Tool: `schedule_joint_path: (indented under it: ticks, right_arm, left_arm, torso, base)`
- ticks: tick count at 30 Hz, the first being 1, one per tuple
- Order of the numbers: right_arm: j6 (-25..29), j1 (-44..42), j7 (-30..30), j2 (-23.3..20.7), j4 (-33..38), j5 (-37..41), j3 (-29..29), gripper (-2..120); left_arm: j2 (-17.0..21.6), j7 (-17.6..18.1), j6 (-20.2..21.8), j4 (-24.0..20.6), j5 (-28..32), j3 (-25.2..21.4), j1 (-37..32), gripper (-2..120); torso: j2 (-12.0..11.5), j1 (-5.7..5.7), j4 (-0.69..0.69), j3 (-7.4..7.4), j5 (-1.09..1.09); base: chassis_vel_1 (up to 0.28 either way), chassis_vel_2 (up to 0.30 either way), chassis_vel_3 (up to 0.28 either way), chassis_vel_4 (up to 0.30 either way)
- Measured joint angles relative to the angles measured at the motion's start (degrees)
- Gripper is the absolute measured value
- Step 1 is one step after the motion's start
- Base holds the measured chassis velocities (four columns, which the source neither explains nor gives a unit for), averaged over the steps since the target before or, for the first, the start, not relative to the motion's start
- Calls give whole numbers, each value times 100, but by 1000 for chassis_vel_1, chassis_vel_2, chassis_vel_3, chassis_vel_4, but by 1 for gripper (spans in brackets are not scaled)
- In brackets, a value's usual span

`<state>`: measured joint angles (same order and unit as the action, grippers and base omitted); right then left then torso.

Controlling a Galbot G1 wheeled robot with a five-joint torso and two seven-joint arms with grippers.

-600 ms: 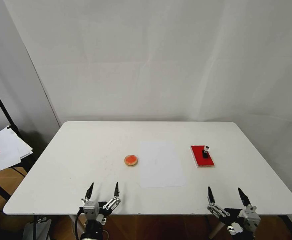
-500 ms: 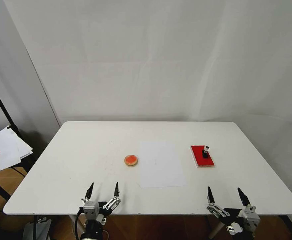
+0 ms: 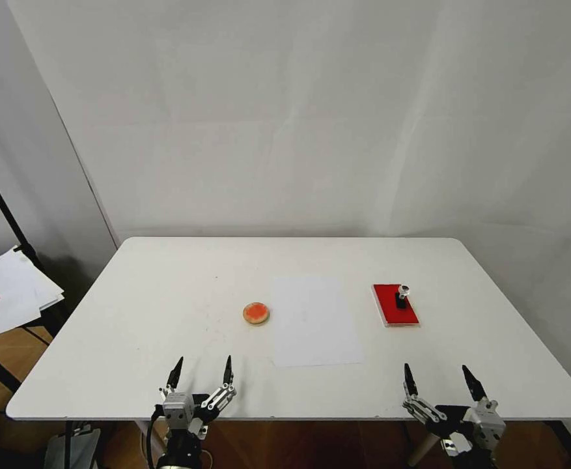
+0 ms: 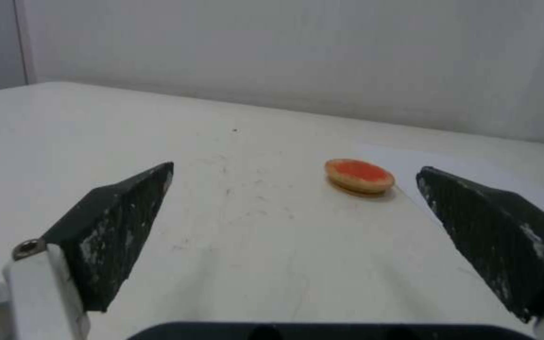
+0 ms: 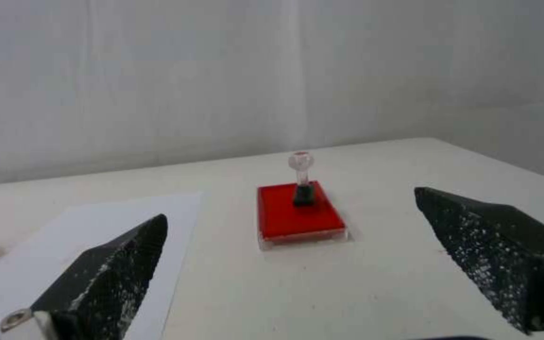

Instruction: Pick up the stamp from the ink pad and place it onto another ink pad.

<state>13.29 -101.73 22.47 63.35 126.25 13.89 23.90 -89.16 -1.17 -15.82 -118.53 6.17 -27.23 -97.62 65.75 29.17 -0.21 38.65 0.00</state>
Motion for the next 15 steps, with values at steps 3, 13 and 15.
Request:
schedule_joint_path:
  ticks: [3,13,15]
  right_arm:
    - [-163,595,5,-169,-174,310,-99,100]
    - [-293,1874,-18,-439,-1030,857,-622,100]
    - [-301,1991,-27,-470,-1164,916,-719,100]
  left_arm:
    - [0,0,0,0,0,0,0,102]
    - [0,0,0,0,0,-1,0,102]
    - [0,0,0,0,0,-1,0,102]
  torso:
    - [0,0,-1,0,-1]
    - [0,0,0,0,0]
    - [0,0,0,0,0]
  base:
    - [0,0,0,0]
    - [0,0,0,0]
    - [0,0,0,0]
